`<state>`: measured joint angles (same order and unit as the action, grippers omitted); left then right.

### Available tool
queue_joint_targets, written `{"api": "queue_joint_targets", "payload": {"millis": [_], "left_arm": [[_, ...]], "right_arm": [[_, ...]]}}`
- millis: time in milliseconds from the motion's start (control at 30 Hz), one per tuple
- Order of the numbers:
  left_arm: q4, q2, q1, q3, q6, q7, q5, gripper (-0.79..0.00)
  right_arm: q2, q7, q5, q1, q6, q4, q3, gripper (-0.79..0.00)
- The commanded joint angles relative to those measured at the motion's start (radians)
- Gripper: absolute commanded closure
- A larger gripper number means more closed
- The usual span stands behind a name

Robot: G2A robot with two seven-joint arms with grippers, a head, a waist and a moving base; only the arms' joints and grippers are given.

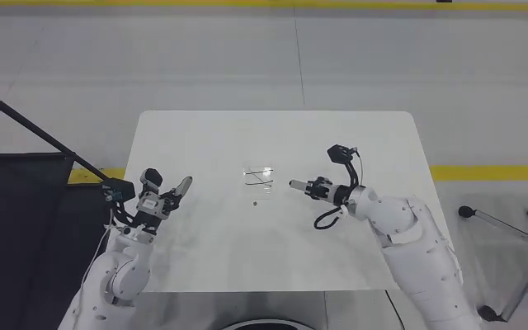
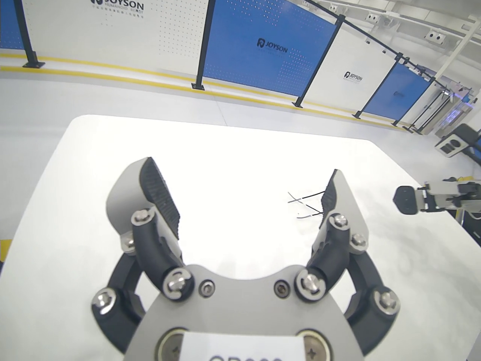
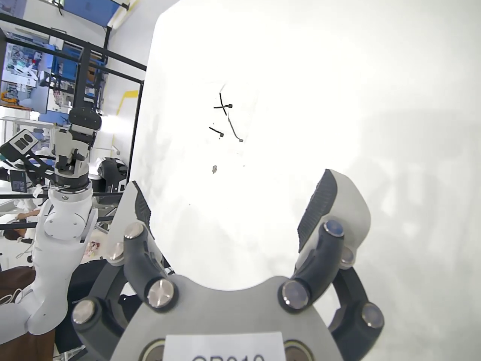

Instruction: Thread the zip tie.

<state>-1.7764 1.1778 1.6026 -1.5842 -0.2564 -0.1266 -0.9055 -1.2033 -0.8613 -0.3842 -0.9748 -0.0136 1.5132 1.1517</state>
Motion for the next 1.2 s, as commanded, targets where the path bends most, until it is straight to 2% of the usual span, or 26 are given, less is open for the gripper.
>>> {"api": "queue_joint_targets", "payload": {"millis": [0, 233, 367, 500, 533, 633, 867, 1067, 1167], "left_arm": [[-0.001, 0.001, 0.0, 0.001, 0.006, 0.008, 0.009, -0.785], [-0.002, 0.001, 0.001, 0.001, 0.009, 0.011, 0.008, -0.785], [-0.002, 0.001, 0.001, 0.001, 0.009, 0.011, 0.008, -0.785], [-0.002, 0.001, 0.001, 0.001, 0.009, 0.011, 0.008, -0.785], [-0.002, 0.001, 0.001, 0.001, 0.009, 0.011, 0.008, -0.785], [-0.002, 0.001, 0.001, 0.001, 0.009, 0.011, 0.008, -0.785], [-0.002, 0.001, 0.001, 0.001, 0.009, 0.011, 0.008, -0.785], [-0.002, 0.001, 0.001, 0.001, 0.009, 0.011, 0.008, -0.785], [-0.002, 0.001, 0.001, 0.001, 0.009, 0.011, 0.008, -0.785]], "right_arm": [[-0.012, -0.009, -0.008, 0.062, -0.02, -0.054, -0.055, -0.785], [-0.058, -0.009, -0.002, 0.23, -0.025, -0.238, -0.193, -0.785], [-0.078, -0.021, 0.02, 0.285, -0.008, -0.302, -0.237, -0.708], [-0.095, -0.035, 0.033, 0.324, -0.003, -0.356, -0.275, -0.591], [-0.1, -0.032, 0.036, 0.332, -0.002, -0.368, -0.283, -0.542], [-0.112, -0.024, 0.045, 0.35, -0.003, -0.396, -0.305, -0.517], [-0.134, -0.02, 0.054, 0.382, -0.005, -0.45, -0.337, -0.36], [-0.143, -0.022, 0.056, 0.391, 0.001, -0.47, -0.344, -0.329], [-0.145, -0.024, 0.058, 0.392, 0.007, -0.472, -0.344, -0.271]]}}
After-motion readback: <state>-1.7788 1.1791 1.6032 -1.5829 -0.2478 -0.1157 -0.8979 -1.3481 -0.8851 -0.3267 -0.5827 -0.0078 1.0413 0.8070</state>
